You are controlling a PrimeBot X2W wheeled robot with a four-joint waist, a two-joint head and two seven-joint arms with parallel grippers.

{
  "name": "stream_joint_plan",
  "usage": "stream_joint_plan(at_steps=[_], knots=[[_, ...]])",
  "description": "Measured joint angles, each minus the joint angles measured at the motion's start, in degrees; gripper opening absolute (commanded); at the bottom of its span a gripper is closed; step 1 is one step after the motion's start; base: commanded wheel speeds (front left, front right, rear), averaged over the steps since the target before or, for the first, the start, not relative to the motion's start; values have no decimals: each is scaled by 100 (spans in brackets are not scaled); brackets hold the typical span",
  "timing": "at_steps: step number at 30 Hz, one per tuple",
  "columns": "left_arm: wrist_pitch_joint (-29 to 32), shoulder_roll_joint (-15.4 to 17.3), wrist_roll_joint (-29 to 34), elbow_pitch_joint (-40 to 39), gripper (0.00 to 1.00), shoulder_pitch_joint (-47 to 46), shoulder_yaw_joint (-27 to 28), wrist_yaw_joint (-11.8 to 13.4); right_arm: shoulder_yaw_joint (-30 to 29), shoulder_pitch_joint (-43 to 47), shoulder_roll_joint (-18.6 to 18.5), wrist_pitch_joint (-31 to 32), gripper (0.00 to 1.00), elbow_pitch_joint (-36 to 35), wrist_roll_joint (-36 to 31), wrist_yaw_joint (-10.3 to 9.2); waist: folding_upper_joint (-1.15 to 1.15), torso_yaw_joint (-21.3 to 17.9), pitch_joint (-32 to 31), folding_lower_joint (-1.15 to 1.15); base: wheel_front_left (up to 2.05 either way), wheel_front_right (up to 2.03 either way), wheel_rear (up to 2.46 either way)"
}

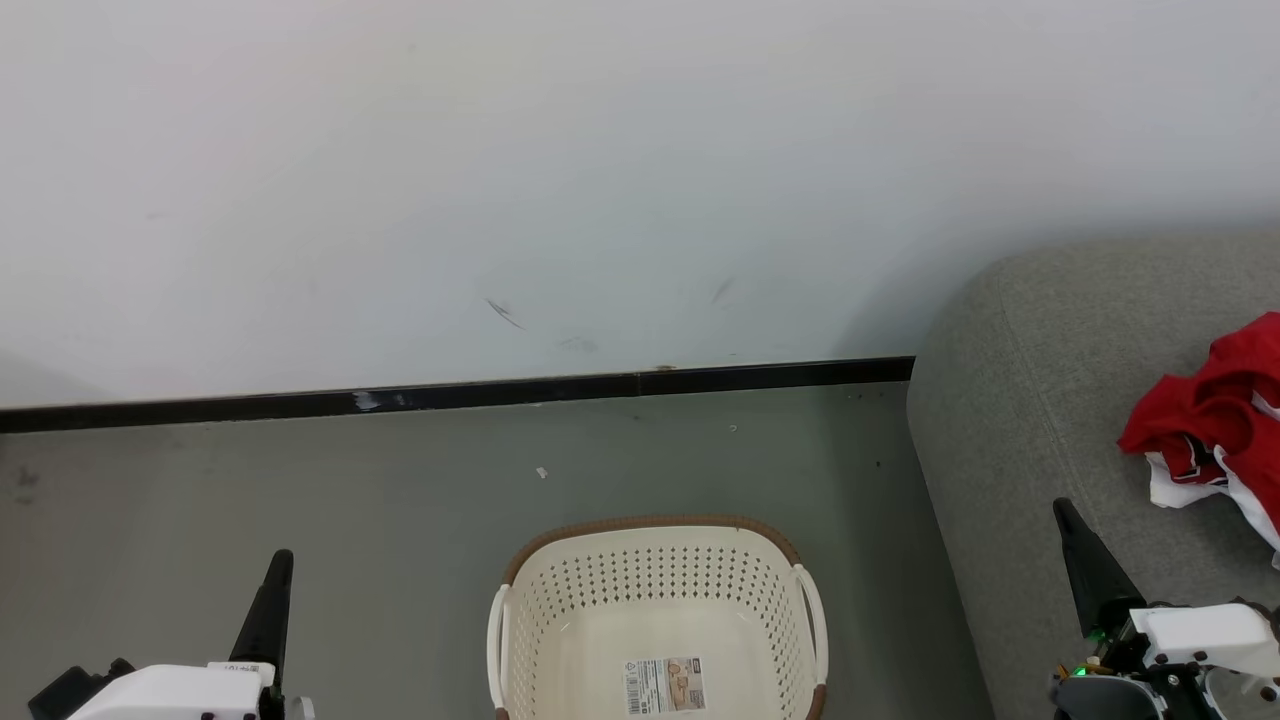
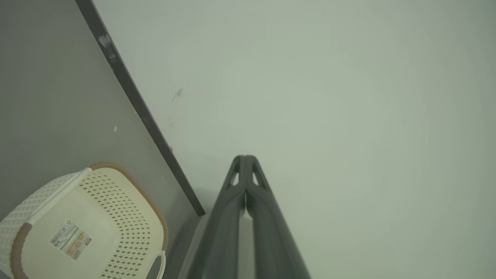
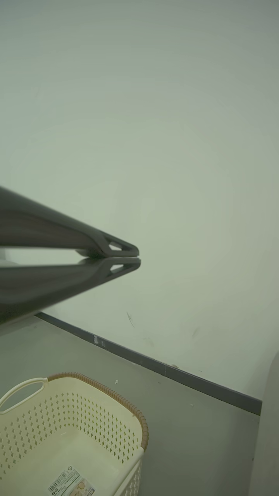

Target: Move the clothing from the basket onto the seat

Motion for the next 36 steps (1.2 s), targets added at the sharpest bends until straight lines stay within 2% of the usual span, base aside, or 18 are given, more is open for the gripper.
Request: stream_joint_plan(at_steps=[9,36], knots=[[163,-59,-526,38,0,-8,152,-187,-7,-38,-62,119,0,86,744,0,0,-10,8,0,0,0,0],[168,-64,-527,86,0,-99,168,-216,-7,-130,-65,119,0,132,743,0,0,-10,7,-1,0,0,0]])
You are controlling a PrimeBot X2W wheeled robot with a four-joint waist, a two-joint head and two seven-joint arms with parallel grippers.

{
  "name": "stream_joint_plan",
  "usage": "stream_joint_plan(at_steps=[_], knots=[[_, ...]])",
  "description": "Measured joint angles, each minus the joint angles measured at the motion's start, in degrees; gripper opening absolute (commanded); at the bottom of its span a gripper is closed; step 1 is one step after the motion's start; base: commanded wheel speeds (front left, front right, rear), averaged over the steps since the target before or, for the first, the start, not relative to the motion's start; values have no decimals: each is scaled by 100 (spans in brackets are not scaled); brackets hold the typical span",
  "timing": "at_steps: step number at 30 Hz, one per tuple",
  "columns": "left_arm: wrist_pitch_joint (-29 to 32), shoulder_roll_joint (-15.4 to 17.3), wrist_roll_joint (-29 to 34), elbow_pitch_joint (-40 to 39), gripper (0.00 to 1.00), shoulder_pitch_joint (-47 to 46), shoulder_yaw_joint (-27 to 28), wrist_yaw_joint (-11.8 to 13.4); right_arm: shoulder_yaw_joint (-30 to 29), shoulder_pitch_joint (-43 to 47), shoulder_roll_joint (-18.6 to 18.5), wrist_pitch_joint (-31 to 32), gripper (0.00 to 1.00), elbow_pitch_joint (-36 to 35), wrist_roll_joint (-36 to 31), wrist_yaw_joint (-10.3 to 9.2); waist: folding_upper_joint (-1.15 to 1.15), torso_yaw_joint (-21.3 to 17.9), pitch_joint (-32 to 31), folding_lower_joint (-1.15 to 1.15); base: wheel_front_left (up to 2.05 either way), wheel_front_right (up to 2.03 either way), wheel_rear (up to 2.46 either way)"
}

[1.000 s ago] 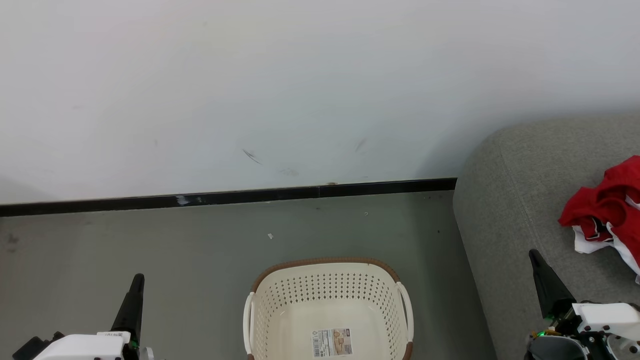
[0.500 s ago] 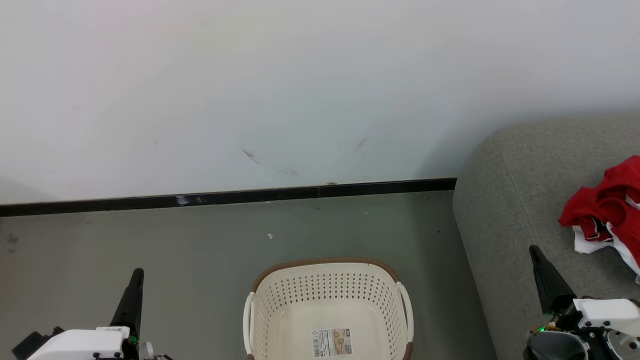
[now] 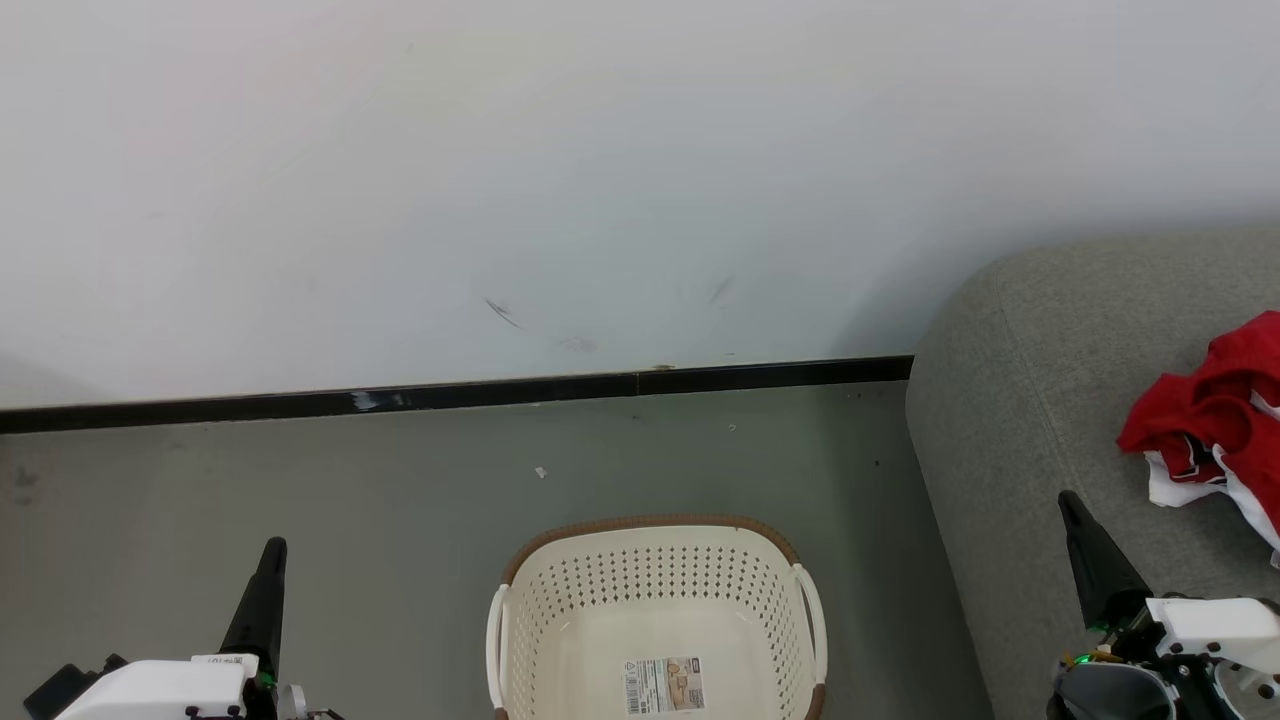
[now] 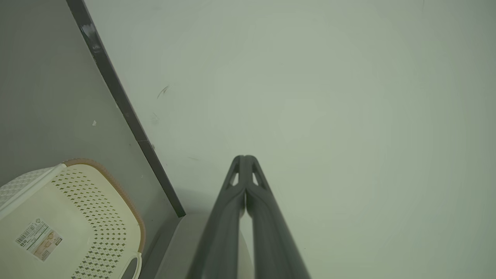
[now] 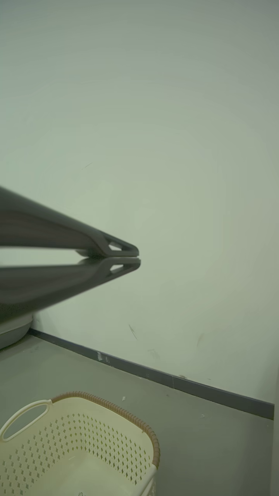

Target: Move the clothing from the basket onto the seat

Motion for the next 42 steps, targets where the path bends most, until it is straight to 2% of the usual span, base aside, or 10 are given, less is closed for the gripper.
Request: stream_joint_plan(at_steps=[42], knots=[[1,-1,0,54,0,-9,10,-29,2,-1,-3,0,0,10,1,0,0,0,-1,-1,0,0,0]])
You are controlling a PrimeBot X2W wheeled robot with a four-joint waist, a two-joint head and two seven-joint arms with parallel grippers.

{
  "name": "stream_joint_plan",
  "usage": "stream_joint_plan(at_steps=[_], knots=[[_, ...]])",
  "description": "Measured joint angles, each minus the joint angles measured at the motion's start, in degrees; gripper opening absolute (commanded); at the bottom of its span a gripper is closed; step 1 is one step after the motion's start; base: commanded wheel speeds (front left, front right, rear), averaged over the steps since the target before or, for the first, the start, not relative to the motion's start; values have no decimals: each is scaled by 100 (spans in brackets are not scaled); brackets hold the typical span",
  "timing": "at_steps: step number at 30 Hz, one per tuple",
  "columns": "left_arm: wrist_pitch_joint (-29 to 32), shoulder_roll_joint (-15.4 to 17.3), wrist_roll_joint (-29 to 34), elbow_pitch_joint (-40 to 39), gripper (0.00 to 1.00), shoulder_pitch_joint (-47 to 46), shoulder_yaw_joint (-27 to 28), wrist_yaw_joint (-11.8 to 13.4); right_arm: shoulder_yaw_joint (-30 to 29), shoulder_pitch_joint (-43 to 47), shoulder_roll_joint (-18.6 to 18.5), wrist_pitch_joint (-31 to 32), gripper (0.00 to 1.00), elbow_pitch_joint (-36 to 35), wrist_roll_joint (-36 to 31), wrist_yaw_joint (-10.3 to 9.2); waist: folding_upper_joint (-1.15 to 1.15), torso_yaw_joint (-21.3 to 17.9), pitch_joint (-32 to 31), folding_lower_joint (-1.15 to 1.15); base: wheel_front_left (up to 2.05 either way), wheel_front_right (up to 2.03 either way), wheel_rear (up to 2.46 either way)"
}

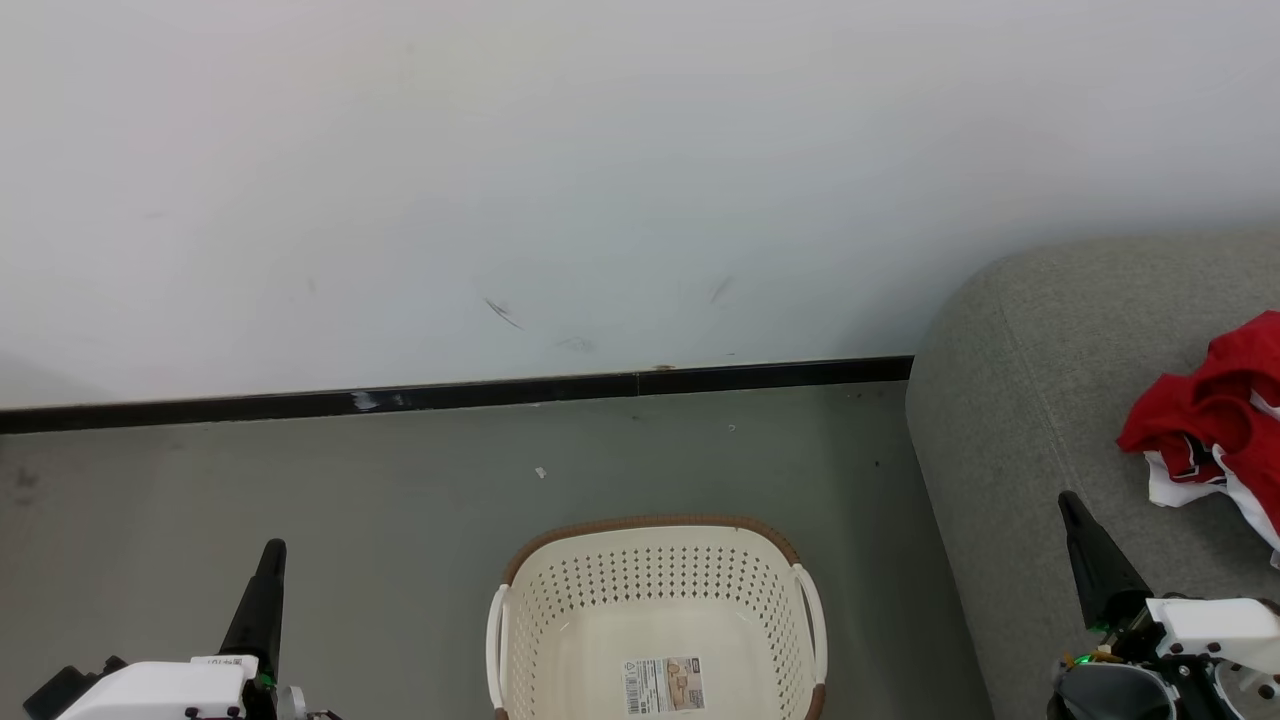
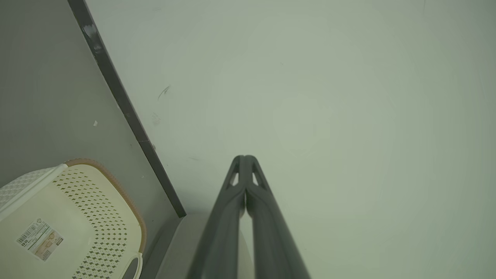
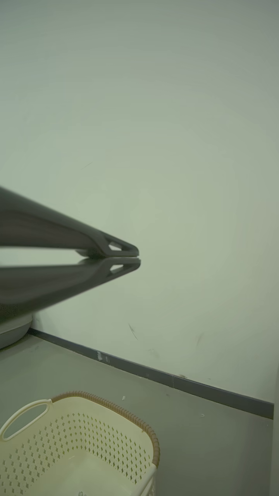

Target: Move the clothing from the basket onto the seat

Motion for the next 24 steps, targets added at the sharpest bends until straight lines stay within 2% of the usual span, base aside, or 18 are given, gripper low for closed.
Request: stream_joint_plan(at_steps=[24], knots=[[0,0,1,20,0,-2,1,-4,2,0,-7,0,0,1,0,1,0,0,0,0,0,0,0]])
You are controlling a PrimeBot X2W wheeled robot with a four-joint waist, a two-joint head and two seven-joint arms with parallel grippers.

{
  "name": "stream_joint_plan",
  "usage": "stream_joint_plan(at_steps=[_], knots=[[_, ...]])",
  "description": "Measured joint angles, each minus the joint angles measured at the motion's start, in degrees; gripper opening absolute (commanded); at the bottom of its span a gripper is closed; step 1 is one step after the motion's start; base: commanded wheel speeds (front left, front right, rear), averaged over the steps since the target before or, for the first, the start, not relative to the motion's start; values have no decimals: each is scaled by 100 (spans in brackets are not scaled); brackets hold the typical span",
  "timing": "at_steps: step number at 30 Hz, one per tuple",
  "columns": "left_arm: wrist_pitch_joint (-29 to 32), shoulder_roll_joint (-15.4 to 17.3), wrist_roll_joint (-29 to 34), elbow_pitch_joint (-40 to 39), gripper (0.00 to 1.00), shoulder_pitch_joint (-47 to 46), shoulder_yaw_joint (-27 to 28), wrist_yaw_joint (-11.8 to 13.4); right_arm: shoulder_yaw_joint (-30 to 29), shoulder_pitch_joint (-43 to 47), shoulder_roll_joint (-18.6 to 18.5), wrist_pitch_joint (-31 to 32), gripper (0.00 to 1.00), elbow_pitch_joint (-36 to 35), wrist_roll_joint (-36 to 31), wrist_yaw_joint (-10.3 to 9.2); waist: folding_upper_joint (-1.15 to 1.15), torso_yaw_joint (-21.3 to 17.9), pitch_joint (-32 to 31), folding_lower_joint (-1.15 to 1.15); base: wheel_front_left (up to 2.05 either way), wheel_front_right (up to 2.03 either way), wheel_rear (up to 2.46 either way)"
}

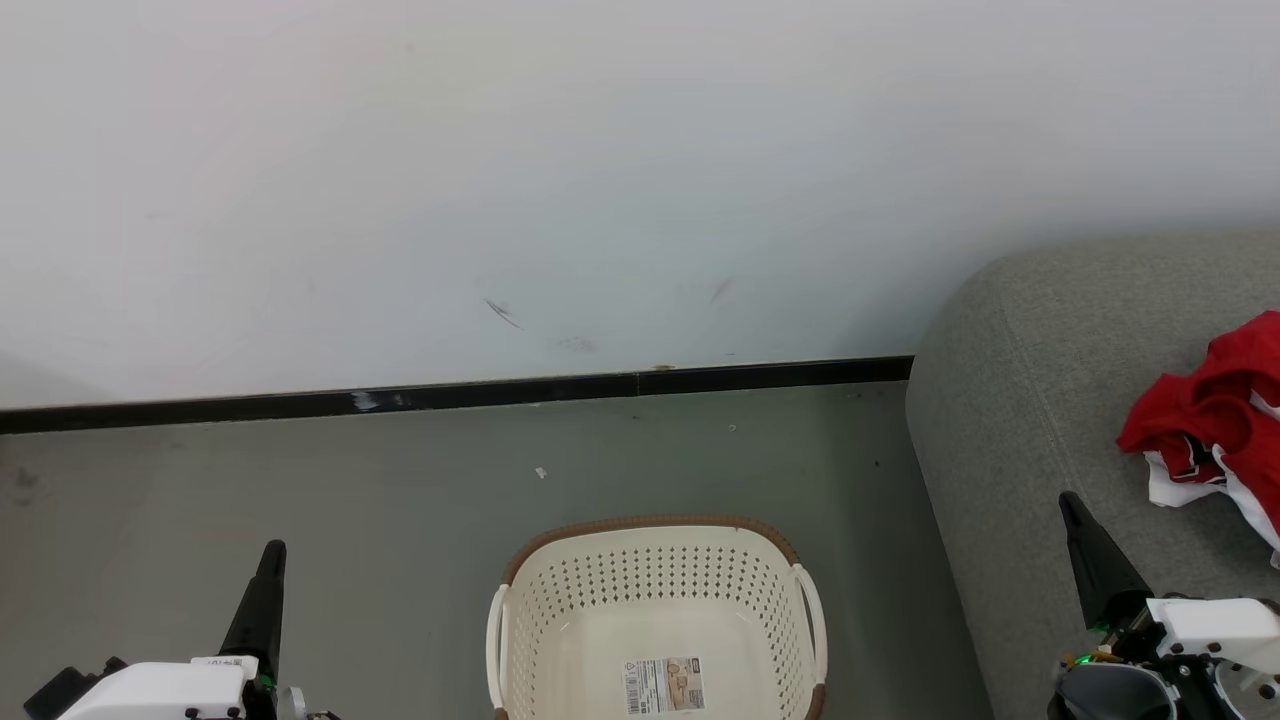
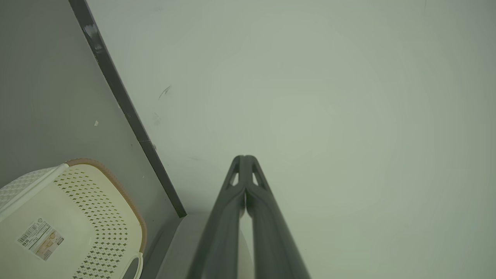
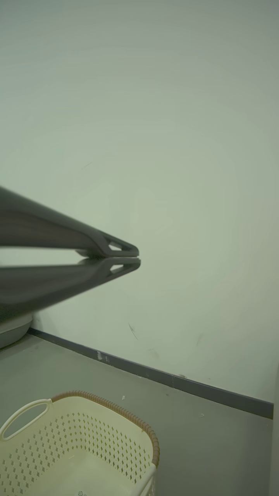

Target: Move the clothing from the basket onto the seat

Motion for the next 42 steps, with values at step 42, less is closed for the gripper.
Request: stream_joint_plan(at_steps=[42], knots=[[0,0,0,18,0,-1,1,-1,5,0,-5,0,0,2,0,-1,0,0,0,0,0,0,0]])
